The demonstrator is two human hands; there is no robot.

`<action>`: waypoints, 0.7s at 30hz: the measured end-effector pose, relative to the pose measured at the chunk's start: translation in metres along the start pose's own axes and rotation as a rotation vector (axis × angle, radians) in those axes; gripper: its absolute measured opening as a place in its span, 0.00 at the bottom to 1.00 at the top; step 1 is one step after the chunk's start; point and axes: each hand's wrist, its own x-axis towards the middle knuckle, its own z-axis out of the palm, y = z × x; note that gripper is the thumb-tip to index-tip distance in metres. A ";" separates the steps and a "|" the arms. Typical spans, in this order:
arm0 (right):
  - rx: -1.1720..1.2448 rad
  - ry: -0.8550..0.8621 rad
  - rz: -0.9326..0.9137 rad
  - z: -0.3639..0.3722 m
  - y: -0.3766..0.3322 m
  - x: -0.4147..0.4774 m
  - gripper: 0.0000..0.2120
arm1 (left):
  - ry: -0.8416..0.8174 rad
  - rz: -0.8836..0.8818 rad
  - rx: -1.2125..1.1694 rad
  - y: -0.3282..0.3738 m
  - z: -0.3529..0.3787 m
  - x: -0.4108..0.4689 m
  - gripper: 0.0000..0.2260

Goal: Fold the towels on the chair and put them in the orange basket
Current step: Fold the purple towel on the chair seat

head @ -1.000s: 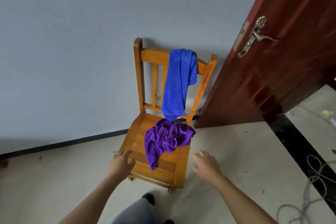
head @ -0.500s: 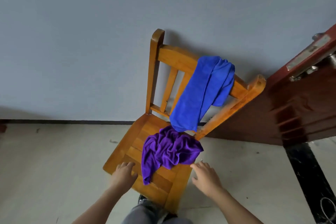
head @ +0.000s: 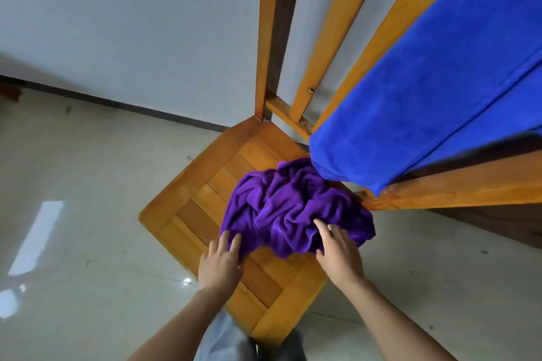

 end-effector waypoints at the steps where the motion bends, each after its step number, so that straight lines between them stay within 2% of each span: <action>1: 0.011 -0.009 0.011 0.008 0.003 0.006 0.33 | 0.034 0.008 -0.018 -0.002 0.008 0.006 0.30; 4: 0.058 0.031 0.035 0.018 0.005 0.017 0.21 | 0.112 0.026 0.008 -0.013 0.016 0.016 0.21; 6: 0.107 0.048 0.064 0.015 0.005 0.015 0.15 | 0.129 -0.067 -0.105 -0.020 0.008 0.015 0.11; 10: 0.322 0.088 0.158 -0.005 0.015 -0.009 0.03 | 0.230 -0.229 -0.356 -0.038 -0.019 -0.003 0.11; 13: 0.437 0.129 0.212 -0.034 0.023 -0.034 0.04 | 0.318 -0.298 -0.481 -0.046 -0.056 -0.033 0.10; 17: 0.723 0.238 0.370 -0.105 0.021 -0.065 0.09 | 0.380 -0.417 -0.586 -0.060 -0.109 -0.085 0.10; 21: 0.858 0.332 0.359 -0.163 0.015 -0.081 0.09 | 0.439 -0.540 -0.687 -0.075 -0.158 -0.119 0.13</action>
